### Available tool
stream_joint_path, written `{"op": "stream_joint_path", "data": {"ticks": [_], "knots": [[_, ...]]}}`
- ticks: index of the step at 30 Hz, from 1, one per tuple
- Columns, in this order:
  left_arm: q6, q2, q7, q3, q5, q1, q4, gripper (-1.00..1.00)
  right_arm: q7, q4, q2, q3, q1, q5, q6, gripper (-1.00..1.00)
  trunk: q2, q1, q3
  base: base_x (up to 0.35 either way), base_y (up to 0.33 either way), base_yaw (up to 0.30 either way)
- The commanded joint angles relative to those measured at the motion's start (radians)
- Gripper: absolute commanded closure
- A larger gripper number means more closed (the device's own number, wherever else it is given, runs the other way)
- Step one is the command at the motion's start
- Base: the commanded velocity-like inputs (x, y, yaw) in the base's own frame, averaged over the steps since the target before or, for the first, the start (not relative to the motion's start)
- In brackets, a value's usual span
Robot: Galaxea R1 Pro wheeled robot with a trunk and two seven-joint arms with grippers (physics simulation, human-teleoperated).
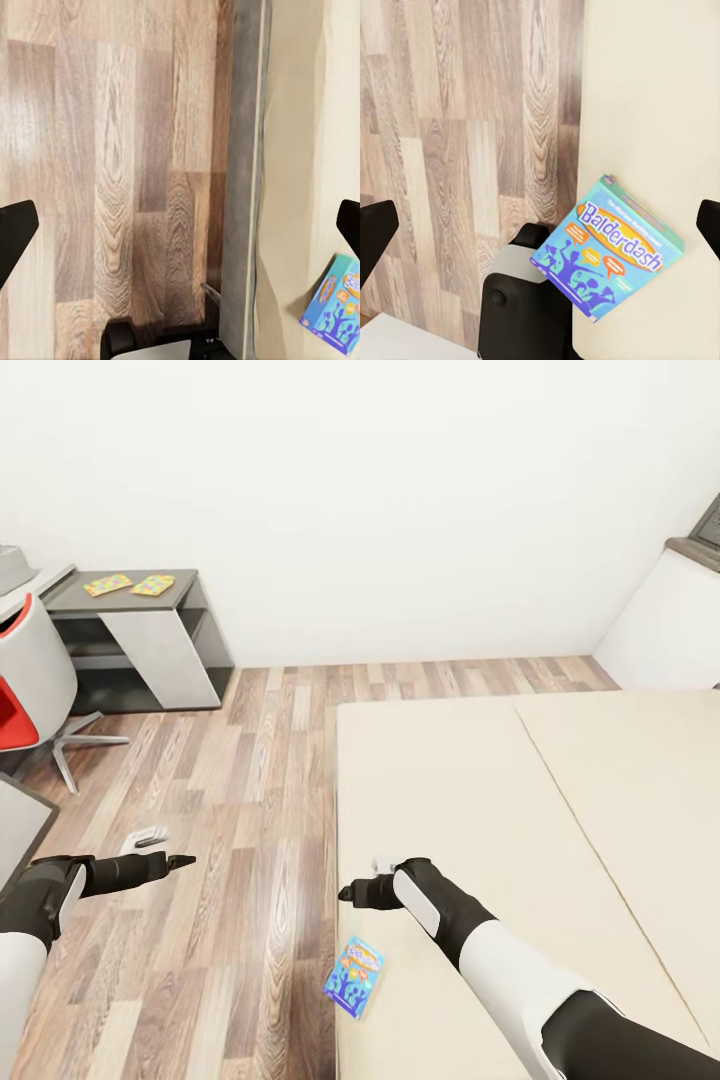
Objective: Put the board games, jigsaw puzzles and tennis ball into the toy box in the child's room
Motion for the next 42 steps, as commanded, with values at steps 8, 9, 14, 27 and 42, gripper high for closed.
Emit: {"op": "stream_joint_path", "data": {"ticks": [8,9,14,27,42], "knots": [[0.006,-0.002,-0.004,0.005,-0.011,-0.001,-0.001,-1.00,-0.005,-0.001,0.000,0.003,-0.001,-0.005,0.002,-1.00,-0.002,0.001,0.012,0.000,0.000,0.000],[0.006,-0.002,0.000,0.005,-0.011,-0.001,-0.001,-1.00,-0.005,0.000,0.000,0.003,-0.001,-0.005,0.002,-1.00,-0.002,0.001,0.013,0.000,0.000,0.000],[0.005,-0.002,0.011,0.005,-0.011,-0.001,-0.001,-1.00,-0.005,0.000,0.000,0.003,-0.001,-0.005,0.002,-1.00,-0.002,0.001,0.022,0.000,0.000,0.000],[0.006,-0.001,0.013,0.003,-0.010,-0.001,-0.001,-1.00,-0.004,-0.001,0.000,0.001,-0.001,-0.007,0.002,-1.00,-0.002,0.001,0.043,0.000,0.000,0.000],[0.004,0.002,0.003,0.007,-0.009,-0.001,-0.001,-1.00,-0.005,0.001,0.000,0.000,-0.001,-0.007,0.001,-1.00,-0.002,0.001,0.068,0.000,0.000,0.000]]}}
